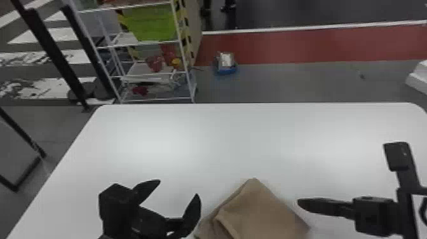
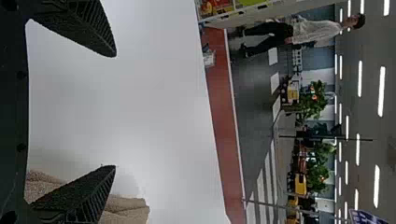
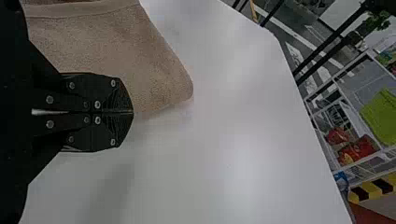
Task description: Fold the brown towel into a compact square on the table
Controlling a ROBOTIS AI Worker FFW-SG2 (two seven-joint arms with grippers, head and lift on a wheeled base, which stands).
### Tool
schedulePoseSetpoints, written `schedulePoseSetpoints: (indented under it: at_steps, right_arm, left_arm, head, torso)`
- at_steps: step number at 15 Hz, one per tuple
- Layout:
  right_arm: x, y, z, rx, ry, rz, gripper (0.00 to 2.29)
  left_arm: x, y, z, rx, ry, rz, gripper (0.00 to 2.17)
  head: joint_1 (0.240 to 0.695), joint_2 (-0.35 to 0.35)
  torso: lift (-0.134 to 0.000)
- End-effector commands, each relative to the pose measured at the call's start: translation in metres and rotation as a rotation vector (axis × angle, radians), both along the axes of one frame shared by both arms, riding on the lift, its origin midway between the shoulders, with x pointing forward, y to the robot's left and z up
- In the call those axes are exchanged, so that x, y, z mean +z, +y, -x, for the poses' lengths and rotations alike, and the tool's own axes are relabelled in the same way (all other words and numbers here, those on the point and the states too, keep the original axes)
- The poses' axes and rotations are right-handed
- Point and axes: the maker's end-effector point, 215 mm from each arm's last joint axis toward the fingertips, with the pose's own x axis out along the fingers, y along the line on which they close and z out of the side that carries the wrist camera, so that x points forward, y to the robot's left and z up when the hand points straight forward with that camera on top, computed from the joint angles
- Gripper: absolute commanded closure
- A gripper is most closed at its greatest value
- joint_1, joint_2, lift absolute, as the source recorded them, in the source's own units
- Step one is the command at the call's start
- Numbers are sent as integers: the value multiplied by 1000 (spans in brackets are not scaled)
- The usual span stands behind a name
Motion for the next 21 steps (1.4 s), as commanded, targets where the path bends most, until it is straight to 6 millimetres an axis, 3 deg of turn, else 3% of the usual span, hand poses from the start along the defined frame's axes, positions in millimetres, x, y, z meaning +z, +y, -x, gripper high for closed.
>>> schedulePoseSetpoints:
  at_steps: [1, 4, 8, 11, 13, 16, 21]
  right_arm:
    - [11, -11, 9, -20, -31, -23, 2017]
    - [24, -25, 35, -40, -54, 20, 2017]
    - [22, -47, 64, -84, -105, 108, 2017]
    - [17, -72, 65, -126, -214, 179, 2020]
    - [7, -76, 63, -129, -227, 181, 2020]
    - [0, -61, 63, -111, -218, 151, 2020]
    - [-13, -31, 62, -67, -173, 112, 2020]
  left_arm:
    - [-2, -9, -2, -14, 2, 3, 19]
    - [-2, -7, -3, -9, 1, 0, 19]
    - [0, -5, -6, -3, -5, 7, 19]
    - [-2, -6, -8, -4, -5, 12, 19]
    - [-5, -5, -10, -5, 0, 11, 19]
    - [-4, -5, -11, -4, -2, 8, 19]
    - [3, 4, -15, 11, -25, 7, 19]
  head:
    - [695, 122]
    - [695, 87]
    - [695, 57]
    - [695, 22]
    - [695, -1]
    - [695, -13]
    - [695, 38]
  torso:
    - [-124]
    - [-124]
    - [-124]
    - [-124]
    - [-124]
    - [-124]
    - [-124]
